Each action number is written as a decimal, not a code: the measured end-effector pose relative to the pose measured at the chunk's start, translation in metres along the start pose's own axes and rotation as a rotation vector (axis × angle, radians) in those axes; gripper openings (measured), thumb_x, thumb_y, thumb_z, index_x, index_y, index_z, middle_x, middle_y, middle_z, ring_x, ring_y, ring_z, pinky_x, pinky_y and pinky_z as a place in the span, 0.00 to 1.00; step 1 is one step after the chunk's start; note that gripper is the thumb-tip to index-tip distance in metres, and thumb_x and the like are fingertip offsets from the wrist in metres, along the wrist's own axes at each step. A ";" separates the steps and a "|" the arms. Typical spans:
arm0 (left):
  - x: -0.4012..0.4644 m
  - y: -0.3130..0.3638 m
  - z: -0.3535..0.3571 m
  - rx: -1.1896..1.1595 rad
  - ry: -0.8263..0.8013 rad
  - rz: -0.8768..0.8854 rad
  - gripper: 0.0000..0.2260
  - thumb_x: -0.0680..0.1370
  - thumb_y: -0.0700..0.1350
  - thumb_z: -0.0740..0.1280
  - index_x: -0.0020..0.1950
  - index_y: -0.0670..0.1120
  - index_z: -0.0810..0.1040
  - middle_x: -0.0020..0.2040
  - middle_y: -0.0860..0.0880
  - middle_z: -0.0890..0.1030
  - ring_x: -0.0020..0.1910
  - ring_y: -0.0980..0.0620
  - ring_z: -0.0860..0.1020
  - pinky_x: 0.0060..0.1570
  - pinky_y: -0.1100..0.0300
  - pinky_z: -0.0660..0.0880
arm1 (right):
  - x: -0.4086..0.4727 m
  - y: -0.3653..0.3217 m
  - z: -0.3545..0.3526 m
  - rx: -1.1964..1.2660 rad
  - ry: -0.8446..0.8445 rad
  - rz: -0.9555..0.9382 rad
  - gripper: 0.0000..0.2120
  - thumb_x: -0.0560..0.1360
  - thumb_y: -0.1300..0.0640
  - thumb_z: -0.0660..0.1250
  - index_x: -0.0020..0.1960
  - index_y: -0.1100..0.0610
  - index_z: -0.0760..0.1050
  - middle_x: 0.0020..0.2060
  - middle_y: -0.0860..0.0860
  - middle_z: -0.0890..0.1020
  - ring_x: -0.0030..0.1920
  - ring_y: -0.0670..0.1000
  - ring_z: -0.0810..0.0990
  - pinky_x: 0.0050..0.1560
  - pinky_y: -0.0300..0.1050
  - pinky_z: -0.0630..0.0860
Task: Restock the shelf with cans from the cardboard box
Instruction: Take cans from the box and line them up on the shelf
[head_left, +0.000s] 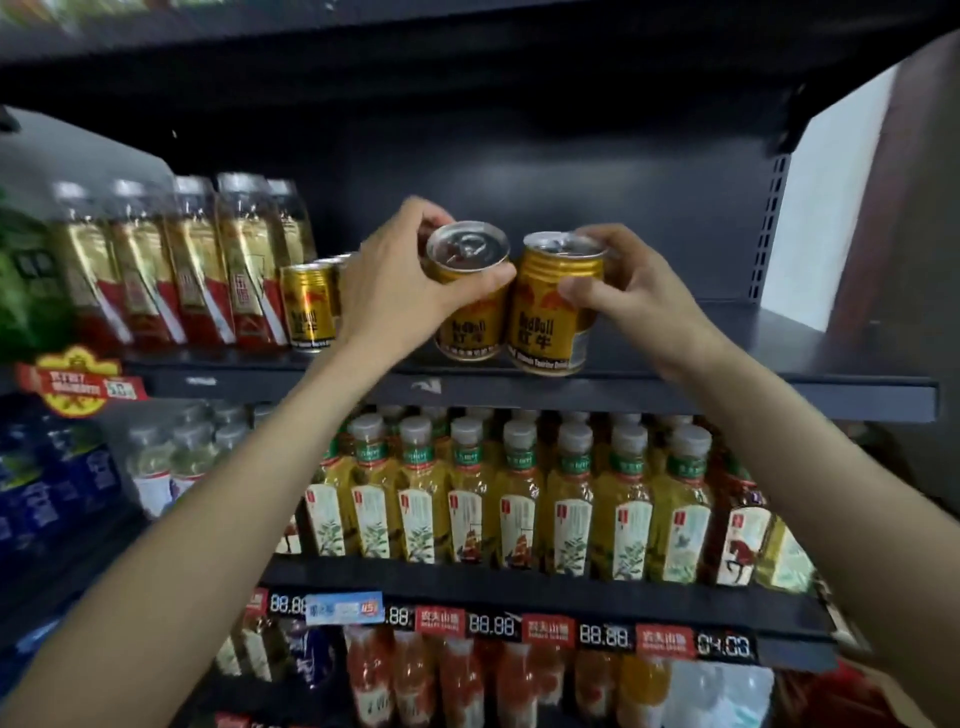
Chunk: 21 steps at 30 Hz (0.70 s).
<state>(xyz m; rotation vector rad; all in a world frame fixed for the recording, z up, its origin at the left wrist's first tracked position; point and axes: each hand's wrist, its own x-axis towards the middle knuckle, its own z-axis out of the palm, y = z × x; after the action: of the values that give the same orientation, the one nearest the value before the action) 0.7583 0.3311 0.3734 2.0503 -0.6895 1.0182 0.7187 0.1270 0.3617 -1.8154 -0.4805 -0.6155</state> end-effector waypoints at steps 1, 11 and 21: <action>0.011 -0.008 0.008 0.001 0.001 -0.011 0.27 0.64 0.67 0.69 0.53 0.50 0.72 0.47 0.57 0.77 0.46 0.57 0.75 0.42 0.61 0.70 | 0.013 0.005 0.001 -0.021 0.006 -0.006 0.15 0.73 0.62 0.68 0.58 0.54 0.69 0.47 0.45 0.78 0.43 0.36 0.79 0.40 0.30 0.75; 0.063 -0.073 0.081 0.119 -0.173 -0.204 0.31 0.68 0.70 0.63 0.57 0.46 0.74 0.52 0.48 0.81 0.53 0.48 0.78 0.51 0.52 0.76 | 0.089 0.073 0.005 -0.019 -0.045 0.205 0.21 0.75 0.62 0.66 0.67 0.60 0.66 0.51 0.52 0.76 0.53 0.50 0.77 0.46 0.36 0.76; 0.057 -0.076 0.069 0.357 -0.352 0.271 0.35 0.69 0.61 0.71 0.70 0.49 0.64 0.69 0.49 0.67 0.68 0.51 0.65 0.65 0.56 0.64 | 0.084 0.070 -0.018 -0.869 -0.193 -0.159 0.32 0.71 0.45 0.69 0.71 0.51 0.63 0.66 0.54 0.67 0.66 0.54 0.64 0.65 0.50 0.66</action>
<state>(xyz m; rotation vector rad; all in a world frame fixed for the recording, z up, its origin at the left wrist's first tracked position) 0.8740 0.3132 0.3631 2.5337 -1.0517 0.9924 0.8227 0.0906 0.3671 -2.6951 -0.5329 -0.8407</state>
